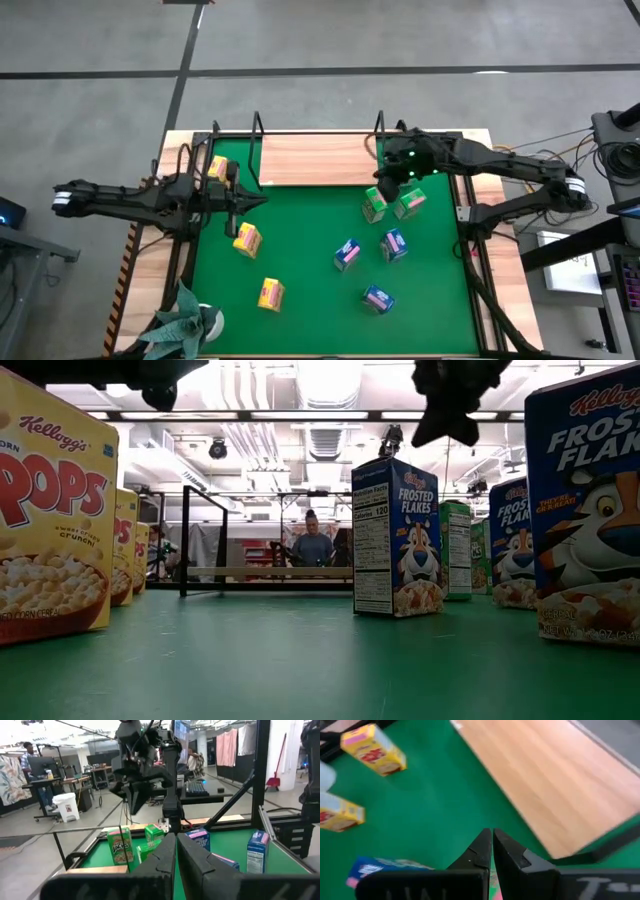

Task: Stack cereal on shelf
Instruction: Put the middle blue cereal box on the shelf

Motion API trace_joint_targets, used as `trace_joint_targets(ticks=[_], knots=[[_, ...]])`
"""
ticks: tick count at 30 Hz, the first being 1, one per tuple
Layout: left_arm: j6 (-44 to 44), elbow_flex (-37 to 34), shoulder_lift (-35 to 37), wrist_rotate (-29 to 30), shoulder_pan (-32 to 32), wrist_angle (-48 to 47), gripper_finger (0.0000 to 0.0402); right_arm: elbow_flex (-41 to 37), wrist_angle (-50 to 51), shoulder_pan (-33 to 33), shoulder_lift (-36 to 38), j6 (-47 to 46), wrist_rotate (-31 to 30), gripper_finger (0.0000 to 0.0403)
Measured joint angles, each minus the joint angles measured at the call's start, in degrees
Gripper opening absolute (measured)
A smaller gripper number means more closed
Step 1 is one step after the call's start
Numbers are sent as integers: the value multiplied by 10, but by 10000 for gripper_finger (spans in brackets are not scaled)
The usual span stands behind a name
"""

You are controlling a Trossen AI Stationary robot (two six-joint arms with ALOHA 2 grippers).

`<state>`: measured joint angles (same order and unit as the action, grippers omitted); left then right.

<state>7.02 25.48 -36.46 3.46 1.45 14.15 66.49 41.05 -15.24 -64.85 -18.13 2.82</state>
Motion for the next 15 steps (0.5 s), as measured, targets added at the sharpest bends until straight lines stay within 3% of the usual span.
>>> trace_joint_targets(ticks=[8, 15], knots=[[0, 1, -18, 0, 0, 5, 0, 27, 8, 98, -33, -7, 1, 9], [2, 1, -17, 0, 0, 27, 0, 26, 11, 201, -48, 51, 4, 9]])
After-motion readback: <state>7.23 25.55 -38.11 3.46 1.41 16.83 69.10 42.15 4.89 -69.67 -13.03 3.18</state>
